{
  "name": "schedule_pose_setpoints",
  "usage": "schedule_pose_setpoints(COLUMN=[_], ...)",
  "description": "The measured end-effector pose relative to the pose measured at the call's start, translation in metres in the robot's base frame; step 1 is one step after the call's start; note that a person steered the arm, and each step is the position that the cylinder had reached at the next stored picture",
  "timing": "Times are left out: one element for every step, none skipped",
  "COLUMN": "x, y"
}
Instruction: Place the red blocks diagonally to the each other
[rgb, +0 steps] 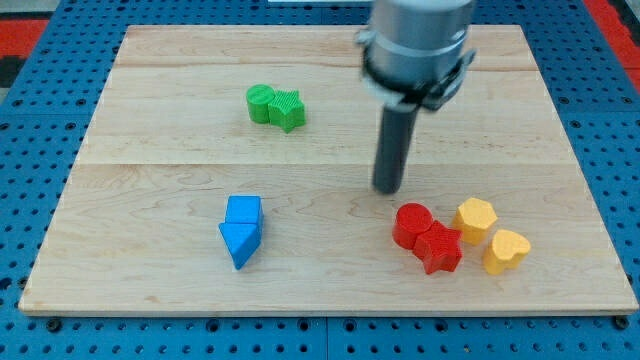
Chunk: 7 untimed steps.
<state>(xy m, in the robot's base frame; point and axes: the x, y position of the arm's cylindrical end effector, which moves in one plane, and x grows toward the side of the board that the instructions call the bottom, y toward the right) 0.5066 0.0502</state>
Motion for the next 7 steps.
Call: schedule_pose_setpoints(x=[0.074, 0.1, 0.085, 0.069, 0.029, 0.009, -0.032], y=[-0.001, 0.036, 0.068, 0.038, 0.008, 0.026, 0.03])
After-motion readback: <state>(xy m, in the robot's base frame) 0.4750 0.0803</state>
